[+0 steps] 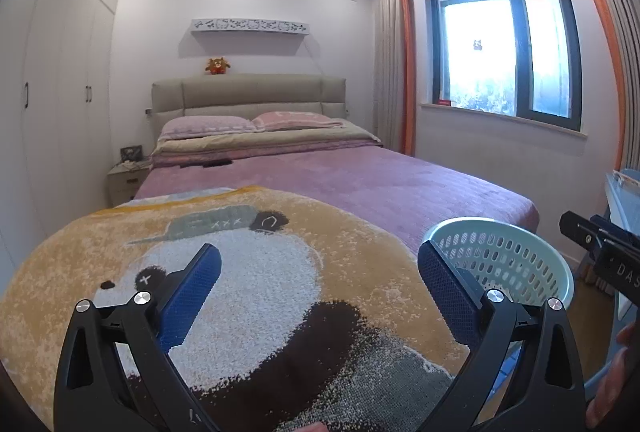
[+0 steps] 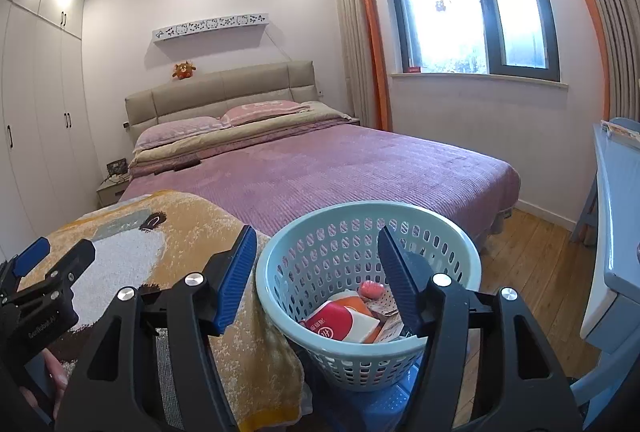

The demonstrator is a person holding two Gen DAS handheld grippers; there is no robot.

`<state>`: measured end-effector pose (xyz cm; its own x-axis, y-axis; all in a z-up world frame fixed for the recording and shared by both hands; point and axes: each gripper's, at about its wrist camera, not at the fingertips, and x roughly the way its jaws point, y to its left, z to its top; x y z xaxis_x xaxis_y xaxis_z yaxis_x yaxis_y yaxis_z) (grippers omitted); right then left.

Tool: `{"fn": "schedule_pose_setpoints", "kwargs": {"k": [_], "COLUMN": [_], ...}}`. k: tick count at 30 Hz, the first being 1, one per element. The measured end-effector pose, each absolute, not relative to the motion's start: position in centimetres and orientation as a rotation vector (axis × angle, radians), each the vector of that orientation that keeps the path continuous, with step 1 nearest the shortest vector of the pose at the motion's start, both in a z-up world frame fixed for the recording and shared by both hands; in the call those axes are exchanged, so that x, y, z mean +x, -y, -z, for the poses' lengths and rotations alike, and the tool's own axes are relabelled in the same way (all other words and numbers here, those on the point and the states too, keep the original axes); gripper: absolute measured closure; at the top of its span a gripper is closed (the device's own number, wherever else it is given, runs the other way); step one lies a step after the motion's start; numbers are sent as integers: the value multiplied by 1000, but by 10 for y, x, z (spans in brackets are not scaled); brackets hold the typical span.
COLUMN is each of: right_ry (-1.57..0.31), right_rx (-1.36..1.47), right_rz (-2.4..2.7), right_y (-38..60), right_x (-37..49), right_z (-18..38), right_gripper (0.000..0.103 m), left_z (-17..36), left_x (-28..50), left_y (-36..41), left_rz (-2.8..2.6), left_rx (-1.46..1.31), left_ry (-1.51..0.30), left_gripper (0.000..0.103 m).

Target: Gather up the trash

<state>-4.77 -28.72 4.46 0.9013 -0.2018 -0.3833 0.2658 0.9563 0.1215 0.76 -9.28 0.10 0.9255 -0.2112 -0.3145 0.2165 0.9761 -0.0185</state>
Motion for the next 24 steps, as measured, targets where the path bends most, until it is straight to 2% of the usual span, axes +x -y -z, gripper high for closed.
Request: {"fn": "schedule_pose_setpoints", "kwargs": {"k": [24], "right_ry": [-430], "right_rx": [187], "right_rz": [235], "right_y": [287], "right_x": [-38], "right_z": [-33], "right_gripper": [43], "left_z": [1], "left_x": [12], "left_y": [95], "left_rz": [246], "left_rx": [18], "left_ry": [-361], "left_gripper": [7]}}
